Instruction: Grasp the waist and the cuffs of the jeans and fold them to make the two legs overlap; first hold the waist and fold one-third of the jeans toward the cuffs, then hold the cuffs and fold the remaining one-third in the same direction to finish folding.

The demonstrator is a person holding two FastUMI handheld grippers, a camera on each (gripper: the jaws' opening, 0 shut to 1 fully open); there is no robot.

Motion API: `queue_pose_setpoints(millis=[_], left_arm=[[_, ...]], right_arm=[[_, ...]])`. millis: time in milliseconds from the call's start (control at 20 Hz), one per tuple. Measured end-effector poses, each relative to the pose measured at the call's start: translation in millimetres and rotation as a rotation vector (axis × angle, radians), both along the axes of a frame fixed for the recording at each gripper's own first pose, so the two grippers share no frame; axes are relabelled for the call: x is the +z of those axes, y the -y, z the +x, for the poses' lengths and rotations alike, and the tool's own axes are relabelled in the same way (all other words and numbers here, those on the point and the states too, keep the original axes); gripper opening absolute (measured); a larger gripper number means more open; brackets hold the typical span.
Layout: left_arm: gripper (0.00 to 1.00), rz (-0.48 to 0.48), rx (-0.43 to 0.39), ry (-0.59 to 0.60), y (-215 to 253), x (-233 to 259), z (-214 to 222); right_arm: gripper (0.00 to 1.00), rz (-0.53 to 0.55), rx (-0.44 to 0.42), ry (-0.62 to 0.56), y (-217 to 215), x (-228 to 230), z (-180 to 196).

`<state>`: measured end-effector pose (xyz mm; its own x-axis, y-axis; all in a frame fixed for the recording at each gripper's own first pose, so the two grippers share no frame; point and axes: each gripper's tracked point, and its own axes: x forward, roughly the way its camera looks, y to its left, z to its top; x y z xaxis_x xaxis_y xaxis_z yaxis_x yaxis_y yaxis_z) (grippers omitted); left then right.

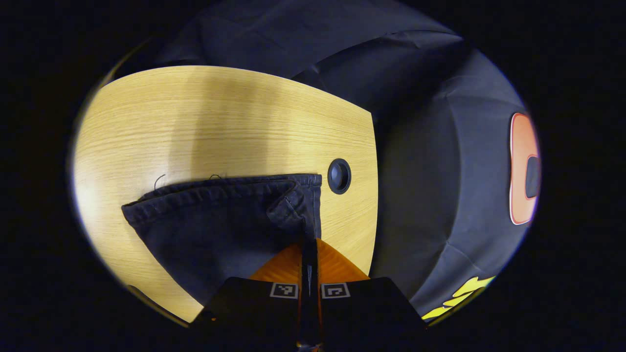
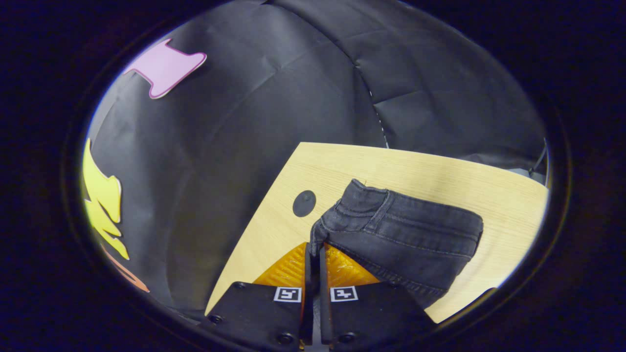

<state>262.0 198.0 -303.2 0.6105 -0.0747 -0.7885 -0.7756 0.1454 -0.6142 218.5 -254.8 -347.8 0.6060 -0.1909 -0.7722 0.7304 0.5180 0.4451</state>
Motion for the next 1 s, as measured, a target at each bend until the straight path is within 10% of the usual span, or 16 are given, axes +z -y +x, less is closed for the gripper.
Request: queue_pose_setpoints(millis=[100, 150, 300, 600, 1000], left_arm=[[0.04, 0.020, -0.004, 0.006, -2, -3, 1], [0.05, 0.054, -0.013, 0.004, -6, -1, -2], [1.00, 0.130, -0.083, 0.065, -11, 23, 2], [0.98, 0.279, -0.241, 0.305, 0, 135, -7], [0.98, 0.577, -0.359, 0.478, 25, 233, -94]], right_arm=[[0.06, 0.029, 0.020, 0.008, -7, -6, 4], [0.29, 0.056, 0.043, -0.001, -17, -11, 6], [0.98, 0.023, 0.127, -0.009, -28, 0, 1], [0.98, -0.115, 0.244, 0.093, -29, 75, -6], [0.98, -0.004, 0.060, -0.083, 43, 33, -97]])
